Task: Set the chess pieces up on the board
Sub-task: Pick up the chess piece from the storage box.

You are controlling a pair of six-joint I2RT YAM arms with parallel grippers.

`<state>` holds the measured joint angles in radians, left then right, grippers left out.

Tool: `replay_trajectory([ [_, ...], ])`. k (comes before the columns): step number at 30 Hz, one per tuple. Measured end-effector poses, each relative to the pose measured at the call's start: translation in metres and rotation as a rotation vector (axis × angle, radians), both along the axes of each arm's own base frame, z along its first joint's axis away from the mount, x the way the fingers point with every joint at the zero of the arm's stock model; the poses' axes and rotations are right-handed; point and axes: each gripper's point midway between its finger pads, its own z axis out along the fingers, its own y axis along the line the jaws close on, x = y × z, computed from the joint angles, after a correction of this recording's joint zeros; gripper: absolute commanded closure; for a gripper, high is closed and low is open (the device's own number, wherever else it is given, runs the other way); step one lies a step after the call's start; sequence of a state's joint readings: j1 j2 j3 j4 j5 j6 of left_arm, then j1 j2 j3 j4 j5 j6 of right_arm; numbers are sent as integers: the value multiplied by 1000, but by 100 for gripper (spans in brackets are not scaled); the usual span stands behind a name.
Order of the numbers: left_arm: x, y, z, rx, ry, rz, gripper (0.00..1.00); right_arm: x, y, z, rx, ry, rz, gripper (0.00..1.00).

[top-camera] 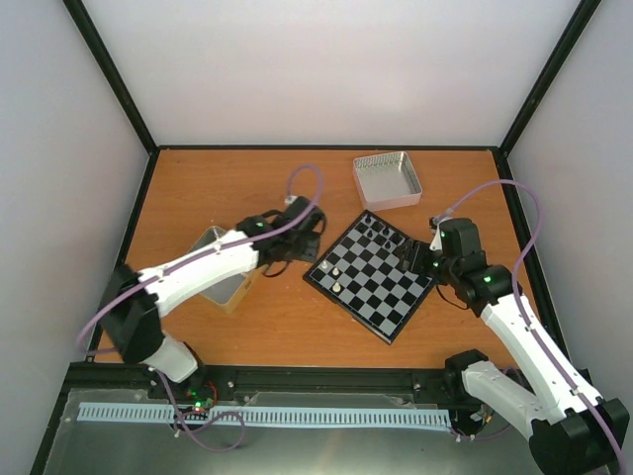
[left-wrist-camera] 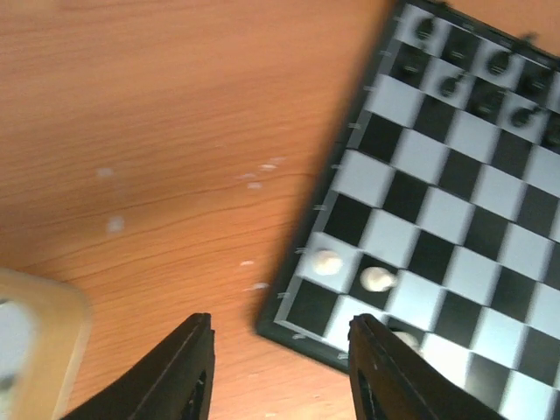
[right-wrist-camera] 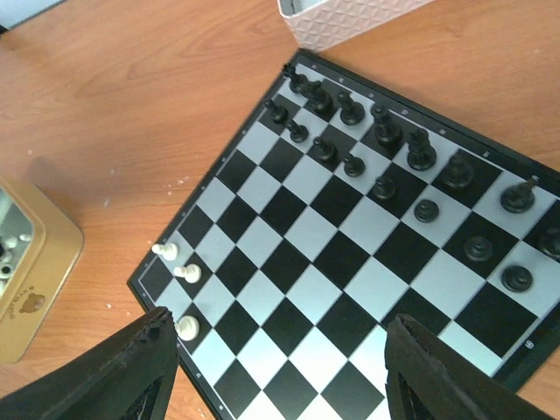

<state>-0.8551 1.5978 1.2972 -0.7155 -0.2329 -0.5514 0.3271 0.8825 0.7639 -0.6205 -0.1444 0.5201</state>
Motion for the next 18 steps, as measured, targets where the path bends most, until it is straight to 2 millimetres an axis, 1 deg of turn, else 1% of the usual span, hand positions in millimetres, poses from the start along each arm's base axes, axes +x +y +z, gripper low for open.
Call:
replay_trajectory([
  [3,4,46,12,-7,-42,92,44,-5,-5,-1,-20,19,-14,35],
  [4,4,61,17,-11,-58,125,43,-6,-7,-2,-25,23,-19,35],
  [5,5,71,20,-15,-70,146,43,-7,-8,-2,-28,27,-25,35],
  [8,8,112,38,-41,-123,244,40,-10,-11,-4,-35,47,-43,35],
  [11,12,149,48,-56,-156,340,34,-12,-14,-5,-41,59,-61,35],
  [12,13,162,49,-53,-160,378,27,-12,-15,-5,-40,62,-65,35],
  [13,14,173,48,-47,-161,407,23,-12,-15,-3,-39,63,-70,35],
  [16,16,209,38,-25,-135,515,22,-10,-16,-1,-35,63,-81,36],
  [17,16,218,33,-18,-122,545,22,-10,-16,-1,-34,63,-84,35],
  [18,14,231,23,-9,-99,584,24,-10,-16,-1,-35,63,-87,36],
])
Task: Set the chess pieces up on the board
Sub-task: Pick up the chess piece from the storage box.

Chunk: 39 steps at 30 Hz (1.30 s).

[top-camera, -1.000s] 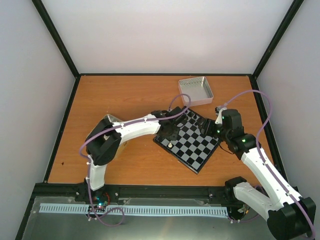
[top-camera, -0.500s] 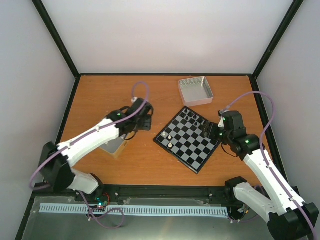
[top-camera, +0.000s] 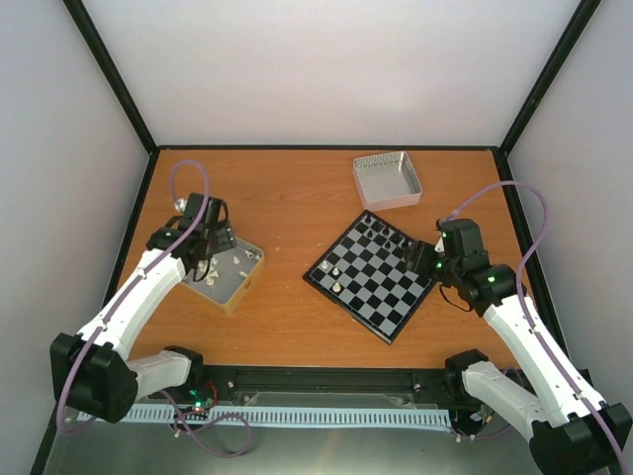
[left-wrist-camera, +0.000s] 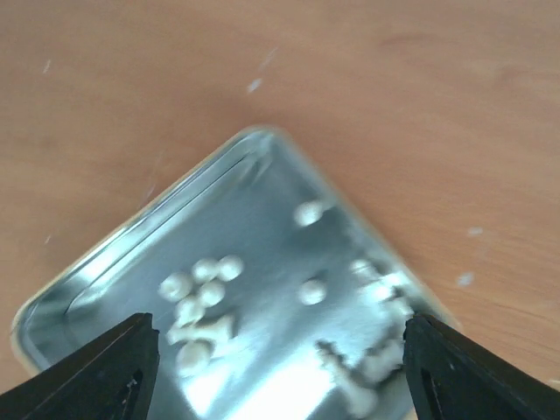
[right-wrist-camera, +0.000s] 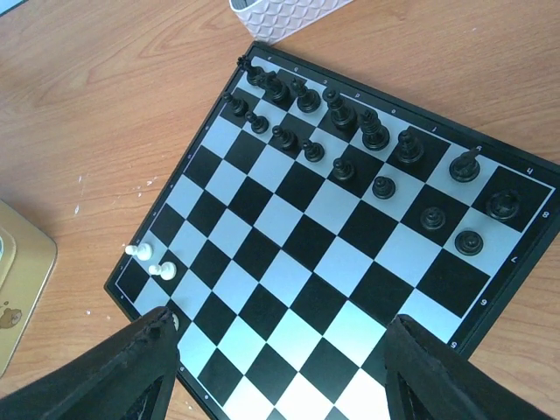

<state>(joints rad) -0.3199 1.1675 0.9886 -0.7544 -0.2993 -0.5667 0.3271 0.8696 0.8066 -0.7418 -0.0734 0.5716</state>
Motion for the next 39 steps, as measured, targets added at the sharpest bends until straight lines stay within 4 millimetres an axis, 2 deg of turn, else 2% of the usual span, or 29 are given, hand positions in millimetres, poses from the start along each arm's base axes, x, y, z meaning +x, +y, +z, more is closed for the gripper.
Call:
replay_trajectory([
  [4,-20,34,-48,-4,116,123,34,1,-1,-2,2,2,-12,37],
  [7,-43,42,-83,-20,206,177,42,0,-1,-7,6,11,-19,39],
  [9,-50,43,-92,-40,227,211,48,1,1,-9,18,11,-12,40],
  [11,-50,44,-95,-59,226,242,54,2,5,-11,30,14,2,40],
  [18,-46,43,-111,-90,247,306,62,9,15,-25,26,54,55,42],
  [29,-43,49,-131,-85,288,347,76,11,17,-29,20,46,70,42],
  [33,-44,49,-139,-73,318,349,89,13,17,-26,22,32,68,42],
  [35,-44,50,-140,-73,319,352,96,14,17,-25,24,27,67,42],
  [39,-41,50,-135,-72,311,342,99,15,17,-25,25,24,66,42],
])
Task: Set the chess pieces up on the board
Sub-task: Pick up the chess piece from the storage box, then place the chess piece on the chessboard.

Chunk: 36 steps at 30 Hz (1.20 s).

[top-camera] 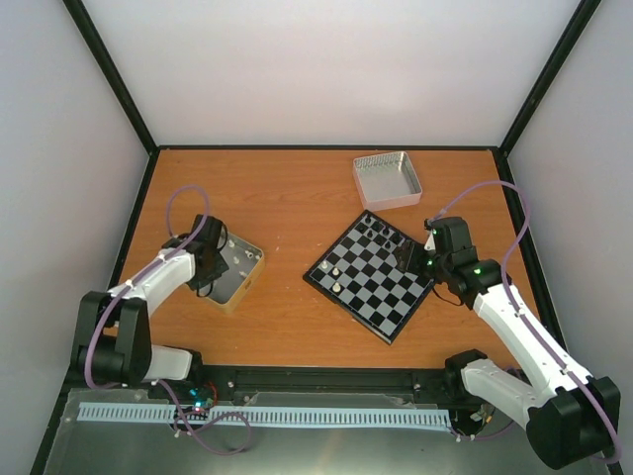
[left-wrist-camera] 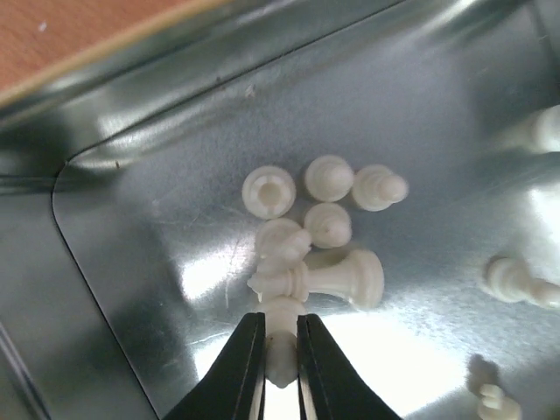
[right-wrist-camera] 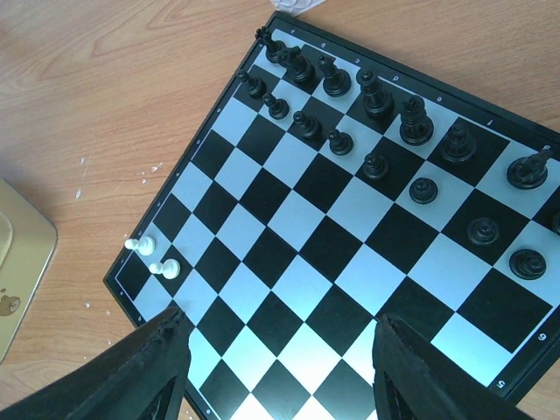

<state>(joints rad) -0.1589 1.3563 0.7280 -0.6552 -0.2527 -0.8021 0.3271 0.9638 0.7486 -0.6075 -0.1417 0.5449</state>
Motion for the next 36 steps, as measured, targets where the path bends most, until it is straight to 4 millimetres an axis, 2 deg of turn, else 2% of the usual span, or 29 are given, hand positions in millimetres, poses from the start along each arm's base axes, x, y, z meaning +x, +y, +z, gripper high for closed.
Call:
replay_trajectory([
  [3,6,-3,14,-13,-33,-21,99,1,0,0,0,-2,-4,42],
  [7,21,-18,45,-73,-109,-112,99,2,-1,0,0,-4,-9,42],
  [11,38,-52,78,-204,-192,-285,99,3,-1,2,2,-11,-15,42],
  [14,42,-83,96,-320,-240,-432,99,4,0,3,8,-15,-19,43],
  [22,24,-173,128,-529,-306,-804,99,4,0,4,21,-13,-26,43],
  [25,16,-203,133,-572,-310,-908,99,3,0,7,27,-21,-28,43],
  [28,7,-227,127,-603,-285,-980,99,3,0,9,35,-28,-33,43],
  [36,-8,-271,104,-602,-209,-1087,99,3,1,12,48,-32,-36,43],
])
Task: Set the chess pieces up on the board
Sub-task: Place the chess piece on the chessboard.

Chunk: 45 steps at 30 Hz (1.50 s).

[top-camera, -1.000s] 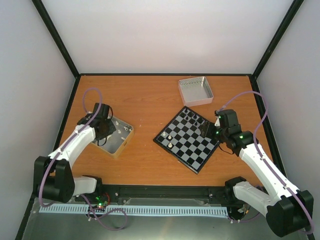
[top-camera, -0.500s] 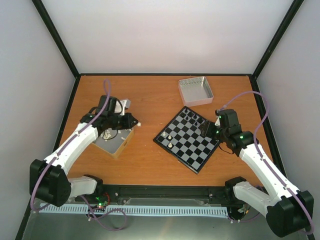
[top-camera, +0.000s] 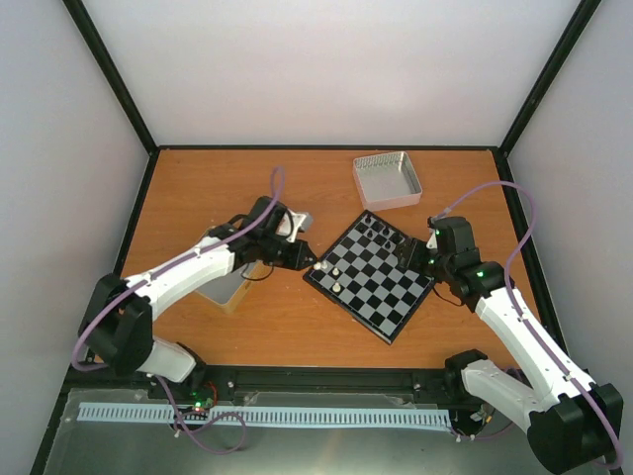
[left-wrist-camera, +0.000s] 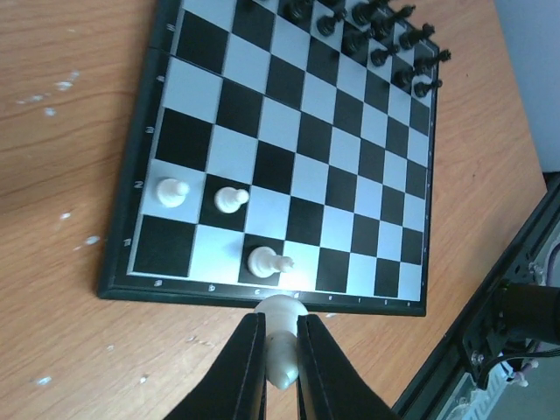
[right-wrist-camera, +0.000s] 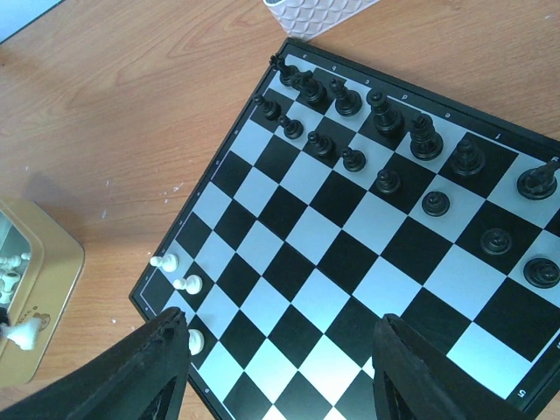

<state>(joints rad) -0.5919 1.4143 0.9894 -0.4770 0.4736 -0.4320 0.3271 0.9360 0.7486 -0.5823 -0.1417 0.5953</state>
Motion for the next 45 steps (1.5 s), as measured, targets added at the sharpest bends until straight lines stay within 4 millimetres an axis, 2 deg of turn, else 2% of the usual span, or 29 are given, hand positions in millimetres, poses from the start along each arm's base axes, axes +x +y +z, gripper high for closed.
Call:
replay_trajectory([
  [4,-10,-30,-8,56,-26,-62,100,0,0,0,1,0,-1,42],
  [9,-34,-85,-3,107,-117,-186,99,0,-4,1,-3,-7,-23,42],
  [12,-45,-109,-1,124,-164,-245,99,-1,-11,2,-17,-21,-58,42],
  [15,-54,-128,-7,158,-199,-290,99,-3,-27,1,-49,-20,-149,41],
  [19,-68,-150,-31,253,-227,-343,99,-9,-58,5,-107,-33,-312,41],
  [24,-74,-152,-65,350,-204,-373,99,-22,-89,20,-141,-93,-468,41],
  [31,-71,-147,-69,386,-211,-361,95,-38,-114,28,-153,-142,-599,38],
  [36,-72,-144,-75,410,-202,-358,94,-44,-121,29,-147,-162,-631,37],
  [45,-73,-142,-86,427,-182,-361,94,-44,-121,23,-150,-153,-631,37],
])
